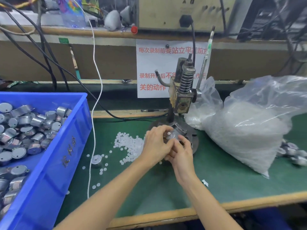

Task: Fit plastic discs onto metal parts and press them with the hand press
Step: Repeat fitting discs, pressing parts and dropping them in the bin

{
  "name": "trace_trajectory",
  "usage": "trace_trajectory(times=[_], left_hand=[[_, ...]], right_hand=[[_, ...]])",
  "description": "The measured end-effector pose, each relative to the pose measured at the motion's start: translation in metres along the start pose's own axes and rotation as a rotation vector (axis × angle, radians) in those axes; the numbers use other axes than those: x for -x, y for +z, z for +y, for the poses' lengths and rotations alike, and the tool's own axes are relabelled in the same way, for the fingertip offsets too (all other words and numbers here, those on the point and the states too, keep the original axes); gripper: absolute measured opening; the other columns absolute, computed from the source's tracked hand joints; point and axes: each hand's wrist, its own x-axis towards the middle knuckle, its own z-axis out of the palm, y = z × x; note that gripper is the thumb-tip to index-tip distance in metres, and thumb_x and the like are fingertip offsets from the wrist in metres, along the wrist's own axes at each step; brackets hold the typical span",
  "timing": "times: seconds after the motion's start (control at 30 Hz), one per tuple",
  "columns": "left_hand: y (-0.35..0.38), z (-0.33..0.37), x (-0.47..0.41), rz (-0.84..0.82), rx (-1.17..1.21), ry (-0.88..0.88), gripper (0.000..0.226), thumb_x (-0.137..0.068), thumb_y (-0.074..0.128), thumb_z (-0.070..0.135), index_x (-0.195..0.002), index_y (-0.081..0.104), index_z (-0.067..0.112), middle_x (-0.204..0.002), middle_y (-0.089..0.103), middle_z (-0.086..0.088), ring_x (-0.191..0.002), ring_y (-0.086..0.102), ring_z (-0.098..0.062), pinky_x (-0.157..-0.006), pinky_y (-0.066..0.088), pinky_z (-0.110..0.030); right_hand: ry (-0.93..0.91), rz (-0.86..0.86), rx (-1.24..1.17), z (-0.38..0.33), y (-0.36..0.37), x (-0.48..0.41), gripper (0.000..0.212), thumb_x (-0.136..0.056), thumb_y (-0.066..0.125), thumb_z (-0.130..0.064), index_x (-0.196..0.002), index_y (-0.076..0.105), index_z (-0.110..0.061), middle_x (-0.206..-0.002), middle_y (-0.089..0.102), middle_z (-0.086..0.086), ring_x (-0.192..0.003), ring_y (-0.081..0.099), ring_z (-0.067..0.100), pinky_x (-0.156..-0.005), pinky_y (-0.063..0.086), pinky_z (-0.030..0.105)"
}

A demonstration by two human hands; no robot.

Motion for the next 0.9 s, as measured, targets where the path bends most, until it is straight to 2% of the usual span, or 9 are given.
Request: trace_trajectory(times=[0.13, 0.3, 0.47, 0.57, 0.63, 0.67, 0.73, 0.8, 0.9], left_hand=[[0.024, -0.004, -0.034, -0.068, -0.174, 0.05, 0.038, -0.082, 0.062, 0.022, -0.12, 0.053, 0.019, -0.109, 0.063, 0.004, -0.107, 0.047, -0.017, -0.089, 0.029, -0.028], [0.038, -0.02, -0.048, 0.065, -0.139, -0.035, 0.043, -0.077, 0.07, 0.03, -0.117, 0.056, 0.025, -0.107, 0.061, 0.01, -0.109, 0.039, -0.012, -0.081, 0.019, -0.022], [0.046, -0.032, -0.043, 0.147, -0.084, -0.05, 0.033, -0.072, 0.074, 0.042, -0.1, 0.063, 0.029, -0.094, 0.06, 0.018, -0.09, 0.041, -0.002, -0.081, 0.02, -0.02], [0.048, -0.033, -0.045, 0.151, -0.079, -0.048, 0.031, -0.071, 0.074, 0.042, -0.097, 0.064, 0.029, -0.09, 0.058, 0.02, -0.087, 0.041, -0.002, -0.079, 0.018, -0.019], [0.048, -0.033, -0.043, 0.155, -0.087, -0.056, 0.032, -0.072, 0.074, 0.043, -0.099, 0.065, 0.028, -0.091, 0.057, 0.02, -0.088, 0.042, -0.004, -0.08, 0.017, -0.019], [0.048, -0.033, -0.042, 0.161, -0.094, -0.061, 0.034, -0.072, 0.074, 0.043, -0.101, 0.065, 0.027, -0.091, 0.056, 0.02, -0.089, 0.041, -0.004, -0.081, 0.017, -0.019], [0.05, -0.034, -0.041, 0.166, -0.105, -0.059, 0.035, -0.074, 0.073, 0.044, -0.103, 0.064, 0.027, -0.093, 0.055, 0.019, -0.09, 0.039, -0.003, -0.081, 0.016, -0.019], [0.051, -0.037, -0.041, 0.163, -0.109, -0.048, 0.036, -0.074, 0.072, 0.045, -0.104, 0.064, 0.027, -0.098, 0.057, 0.019, -0.09, 0.038, -0.002, -0.082, 0.016, -0.019], [0.051, -0.038, -0.042, 0.175, -0.111, -0.035, 0.036, -0.075, 0.071, 0.046, -0.104, 0.063, 0.026, -0.096, 0.052, 0.021, -0.088, 0.033, 0.001, -0.081, 0.017, -0.019]], right_hand=[[-0.017, -0.032, 0.301, -0.014, -0.018, -0.005, 0.033, -0.096, 0.042, -0.004, -0.124, 0.037, -0.021, -0.076, 0.07, 0.006, -0.053, 0.06, 0.015, -0.044, 0.043, 0.022], [-0.123, -0.023, 0.481, -0.025, -0.039, -0.012, 0.032, -0.09, 0.043, 0.003, -0.114, 0.048, -0.017, -0.082, 0.073, 0.003, -0.05, 0.055, 0.012, -0.047, 0.041, 0.02], [-0.583, 0.039, 0.549, -0.07, -0.015, -0.02, 0.031, -0.088, 0.044, 0.004, -0.096, 0.057, -0.023, -0.085, 0.066, -0.011, -0.06, 0.053, 0.0, -0.059, 0.042, 0.013], [-0.834, 0.141, 0.546, -0.14, 0.016, -0.058, 0.036, -0.089, 0.046, -0.002, -0.121, 0.053, -0.016, -0.103, 0.061, -0.013, -0.079, 0.058, -0.003, -0.069, 0.047, 0.015], [-0.681, 0.157, 0.503, -0.195, 0.038, -0.091, 0.051, -0.092, 0.045, -0.004, -0.142, 0.035, -0.008, -0.129, 0.054, 0.0, -0.095, 0.06, 0.005, -0.073, 0.052, 0.02], [-0.57, 0.116, 0.514, -0.215, 0.046, -0.104, 0.057, -0.093, 0.044, -0.006, -0.147, 0.026, -0.008, -0.135, 0.049, 0.005, -0.093, 0.062, 0.01, -0.069, 0.053, 0.021], [-0.512, 0.04, 0.627, -0.23, 0.053, -0.115, 0.055, -0.093, 0.049, -0.011, -0.145, 0.031, -0.006, -0.128, 0.053, 0.007, -0.074, 0.063, 0.01, -0.062, 0.052, 0.022], [-0.654, 0.101, 0.689, -0.229, 0.05, -0.111, 0.041, -0.09, 0.057, -0.015, -0.129, 0.051, -0.008, -0.114, 0.065, 0.005, -0.069, 0.06, 0.009, -0.069, 0.053, 0.027], [-0.845, 0.098, 0.565, -0.217, 0.032, -0.093, 0.011, -0.086, 0.061, -0.017, -0.096, 0.062, -0.021, -0.081, 0.067, 0.0, -0.06, 0.054, 0.007, -0.059, 0.048, 0.026]])
